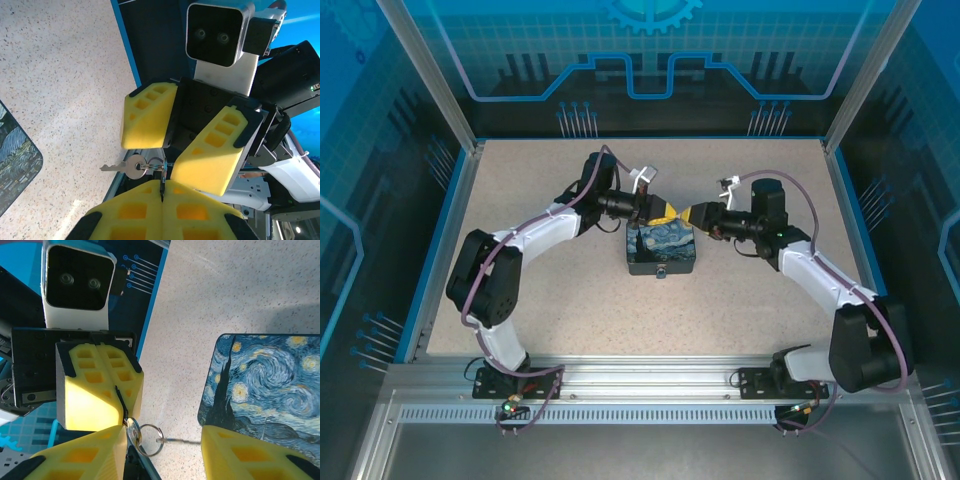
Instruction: Unlock the padlock with the key
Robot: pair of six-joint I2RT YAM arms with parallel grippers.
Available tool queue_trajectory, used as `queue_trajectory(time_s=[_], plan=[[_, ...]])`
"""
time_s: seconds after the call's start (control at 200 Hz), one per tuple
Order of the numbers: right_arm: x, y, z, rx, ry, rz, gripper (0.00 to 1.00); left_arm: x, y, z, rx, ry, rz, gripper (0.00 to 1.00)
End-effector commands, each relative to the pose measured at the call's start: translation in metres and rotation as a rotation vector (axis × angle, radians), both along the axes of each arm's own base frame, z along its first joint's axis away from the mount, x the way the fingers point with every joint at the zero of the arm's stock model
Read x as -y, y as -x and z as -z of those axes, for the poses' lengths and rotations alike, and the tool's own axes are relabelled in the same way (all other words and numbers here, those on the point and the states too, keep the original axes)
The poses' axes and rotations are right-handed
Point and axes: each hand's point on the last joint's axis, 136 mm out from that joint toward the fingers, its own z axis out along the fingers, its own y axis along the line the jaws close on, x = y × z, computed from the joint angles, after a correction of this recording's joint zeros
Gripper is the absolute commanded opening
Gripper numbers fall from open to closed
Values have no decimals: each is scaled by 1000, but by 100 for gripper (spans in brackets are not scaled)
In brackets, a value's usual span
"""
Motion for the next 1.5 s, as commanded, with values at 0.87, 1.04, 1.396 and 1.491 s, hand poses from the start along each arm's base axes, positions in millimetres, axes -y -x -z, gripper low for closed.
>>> queue_trajectory(time_s=[0.87, 1.04, 1.396, 1.491], plan=[[-11, 6, -14, 48, -28, -41, 0, 5, 9, 14, -33, 10, 37, 0], [-9, 8, -8, 38, -18, -36, 0, 2, -1, 12, -51, -5, -40, 38], [17, 15, -2, 172, 221, 116, 0, -25, -30, 16, -370, 43, -394, 56], [20, 15, -12, 270, 326, 158, 0, -28, -30, 23, -447, 41, -451, 56]])
